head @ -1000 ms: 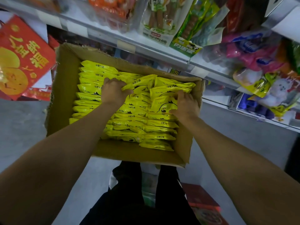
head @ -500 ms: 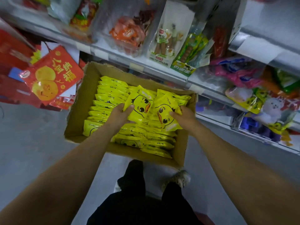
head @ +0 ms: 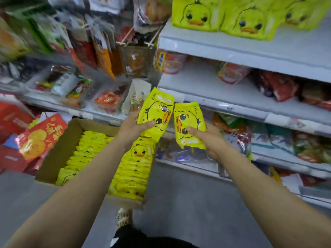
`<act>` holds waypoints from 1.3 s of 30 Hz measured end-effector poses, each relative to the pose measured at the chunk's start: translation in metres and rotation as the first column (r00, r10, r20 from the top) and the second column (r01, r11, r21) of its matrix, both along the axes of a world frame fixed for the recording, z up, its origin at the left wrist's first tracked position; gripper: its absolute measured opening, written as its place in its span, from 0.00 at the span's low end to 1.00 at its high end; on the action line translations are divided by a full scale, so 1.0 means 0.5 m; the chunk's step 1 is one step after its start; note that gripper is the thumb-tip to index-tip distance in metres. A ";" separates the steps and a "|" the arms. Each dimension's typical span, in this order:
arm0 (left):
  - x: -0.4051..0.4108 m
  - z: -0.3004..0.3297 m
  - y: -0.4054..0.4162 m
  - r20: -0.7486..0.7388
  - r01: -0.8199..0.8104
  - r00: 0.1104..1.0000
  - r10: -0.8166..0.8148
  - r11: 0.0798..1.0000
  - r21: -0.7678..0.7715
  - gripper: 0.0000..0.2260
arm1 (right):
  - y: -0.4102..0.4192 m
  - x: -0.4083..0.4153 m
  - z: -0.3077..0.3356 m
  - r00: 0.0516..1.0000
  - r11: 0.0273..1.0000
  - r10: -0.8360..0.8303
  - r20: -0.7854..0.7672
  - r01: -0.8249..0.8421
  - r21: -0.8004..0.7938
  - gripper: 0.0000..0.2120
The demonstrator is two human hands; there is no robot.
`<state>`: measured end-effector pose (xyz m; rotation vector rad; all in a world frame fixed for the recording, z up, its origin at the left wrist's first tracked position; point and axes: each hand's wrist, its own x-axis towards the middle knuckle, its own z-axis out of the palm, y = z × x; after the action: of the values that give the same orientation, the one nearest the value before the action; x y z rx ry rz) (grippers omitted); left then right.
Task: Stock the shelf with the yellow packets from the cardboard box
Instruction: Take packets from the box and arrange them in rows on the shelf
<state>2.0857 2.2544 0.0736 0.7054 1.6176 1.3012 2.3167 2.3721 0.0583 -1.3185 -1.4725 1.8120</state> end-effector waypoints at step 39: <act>0.452 0.483 0.995 -0.946 0.493 0.087 -0.312 0.839 -0.232 0.33 | 0.690 0.579 0.480 0.803 0.721 -0.376 -0.462 0.567 0.398 0.12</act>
<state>2.3117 2.7521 0.3150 2.2767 1.9642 0.4040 2.6062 2.7171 0.2981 -0.9188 -1.1571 1.1147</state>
